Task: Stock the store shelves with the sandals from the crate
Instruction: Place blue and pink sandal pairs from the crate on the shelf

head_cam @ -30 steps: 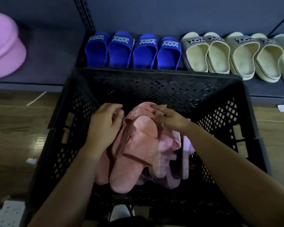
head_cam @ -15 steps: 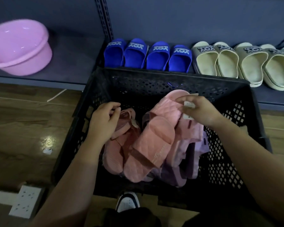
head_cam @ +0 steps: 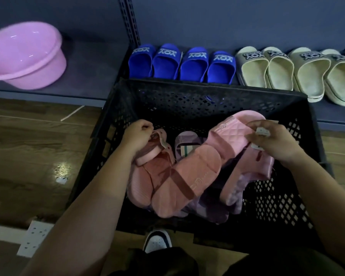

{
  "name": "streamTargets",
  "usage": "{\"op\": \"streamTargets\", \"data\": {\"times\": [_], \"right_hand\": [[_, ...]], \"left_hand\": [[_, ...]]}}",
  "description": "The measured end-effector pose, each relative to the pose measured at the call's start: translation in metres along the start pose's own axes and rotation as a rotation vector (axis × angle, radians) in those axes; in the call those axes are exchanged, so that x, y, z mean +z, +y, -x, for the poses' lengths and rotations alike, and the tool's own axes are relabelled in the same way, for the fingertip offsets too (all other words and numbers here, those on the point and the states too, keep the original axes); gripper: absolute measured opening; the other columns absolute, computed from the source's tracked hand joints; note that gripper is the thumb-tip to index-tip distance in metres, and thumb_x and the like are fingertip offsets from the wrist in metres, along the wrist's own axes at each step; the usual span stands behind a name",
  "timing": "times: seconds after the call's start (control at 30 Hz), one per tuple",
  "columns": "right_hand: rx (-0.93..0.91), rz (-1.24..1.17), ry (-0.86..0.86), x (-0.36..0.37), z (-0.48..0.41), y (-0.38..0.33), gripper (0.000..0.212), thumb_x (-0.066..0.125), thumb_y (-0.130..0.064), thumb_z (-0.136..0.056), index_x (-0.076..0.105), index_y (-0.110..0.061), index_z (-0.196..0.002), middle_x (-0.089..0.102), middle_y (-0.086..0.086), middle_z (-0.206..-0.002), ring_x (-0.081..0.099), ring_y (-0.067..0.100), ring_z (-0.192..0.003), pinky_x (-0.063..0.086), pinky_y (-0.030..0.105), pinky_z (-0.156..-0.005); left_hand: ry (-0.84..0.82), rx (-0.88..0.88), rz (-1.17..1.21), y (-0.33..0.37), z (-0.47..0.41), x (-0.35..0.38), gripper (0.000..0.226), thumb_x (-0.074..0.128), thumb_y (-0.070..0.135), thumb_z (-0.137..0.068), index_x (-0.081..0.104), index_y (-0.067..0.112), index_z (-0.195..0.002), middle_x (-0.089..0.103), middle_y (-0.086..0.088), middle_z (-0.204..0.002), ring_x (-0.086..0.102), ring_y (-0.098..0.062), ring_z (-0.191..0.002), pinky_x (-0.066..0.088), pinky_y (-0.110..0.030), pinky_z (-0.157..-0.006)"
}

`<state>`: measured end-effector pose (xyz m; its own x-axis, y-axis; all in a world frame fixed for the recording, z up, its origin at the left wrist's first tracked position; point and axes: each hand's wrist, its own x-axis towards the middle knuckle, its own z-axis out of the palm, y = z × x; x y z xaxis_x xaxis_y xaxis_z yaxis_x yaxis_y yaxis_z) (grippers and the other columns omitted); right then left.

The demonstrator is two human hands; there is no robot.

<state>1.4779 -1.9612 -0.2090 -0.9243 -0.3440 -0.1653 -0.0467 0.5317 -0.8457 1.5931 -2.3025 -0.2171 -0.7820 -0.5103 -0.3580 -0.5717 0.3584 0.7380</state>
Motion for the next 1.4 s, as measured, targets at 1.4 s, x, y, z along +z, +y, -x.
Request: {"op": "streamTargets", "data": {"times": [1.4], "right_hand": [[0.0, -0.129, 0.031, 0.004, 0.0, 0.022, 0.021, 0.067, -0.011, -0.087, 0.066, -0.016, -0.108, 0.066, -0.005, -0.104, 0.06, 0.001, -0.088, 0.047, 0.016, -0.083]], "left_hand": [[-0.043, -0.3, 0.433, -0.014, -0.009, 0.035, 0.026, 0.062, 0.021, -0.09, 0.068, 0.005, -0.109, 0.058, -0.007, -0.068, 0.052, -0.017, -0.058, 0.046, -0.023, -0.056]]}}
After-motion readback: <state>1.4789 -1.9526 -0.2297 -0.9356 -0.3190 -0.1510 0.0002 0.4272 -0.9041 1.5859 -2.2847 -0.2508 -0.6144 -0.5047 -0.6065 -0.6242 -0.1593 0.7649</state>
